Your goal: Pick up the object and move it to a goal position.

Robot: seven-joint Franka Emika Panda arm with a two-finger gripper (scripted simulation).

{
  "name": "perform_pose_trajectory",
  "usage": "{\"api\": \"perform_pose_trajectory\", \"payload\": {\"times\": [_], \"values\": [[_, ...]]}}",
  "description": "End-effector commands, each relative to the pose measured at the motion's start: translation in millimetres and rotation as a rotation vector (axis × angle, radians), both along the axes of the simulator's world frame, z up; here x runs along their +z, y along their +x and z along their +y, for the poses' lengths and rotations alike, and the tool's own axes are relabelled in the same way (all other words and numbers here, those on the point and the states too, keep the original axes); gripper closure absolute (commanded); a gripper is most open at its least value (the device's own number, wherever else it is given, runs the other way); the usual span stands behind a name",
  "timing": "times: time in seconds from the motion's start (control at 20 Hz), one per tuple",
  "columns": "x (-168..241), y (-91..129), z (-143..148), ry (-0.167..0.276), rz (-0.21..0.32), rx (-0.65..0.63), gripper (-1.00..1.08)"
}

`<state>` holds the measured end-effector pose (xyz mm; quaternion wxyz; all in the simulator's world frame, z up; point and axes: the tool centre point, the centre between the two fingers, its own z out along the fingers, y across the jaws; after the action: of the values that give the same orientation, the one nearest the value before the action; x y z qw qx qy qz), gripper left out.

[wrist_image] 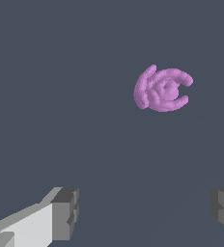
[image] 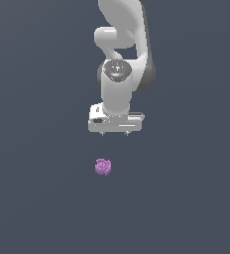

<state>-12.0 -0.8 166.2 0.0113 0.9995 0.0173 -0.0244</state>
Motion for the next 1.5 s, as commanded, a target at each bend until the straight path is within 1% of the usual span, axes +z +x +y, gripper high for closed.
{"api": "perform_pose_trajectory", "payload": {"times": [0.0, 0.25, 0.5, 1.45], "values": [[-0.9, 1.4, -0.4, 0.000, 0.000, 0.019, -0.92], [-4.0, 6.4, -2.4, 0.002, 0.000, 0.085, -0.92], [-8.6, 13.6, -5.2, 0.005, 0.001, 0.183, -0.92], [-33.5, 48.7, -21.2, 0.025, 0.000, 0.675, -0.92]]}}
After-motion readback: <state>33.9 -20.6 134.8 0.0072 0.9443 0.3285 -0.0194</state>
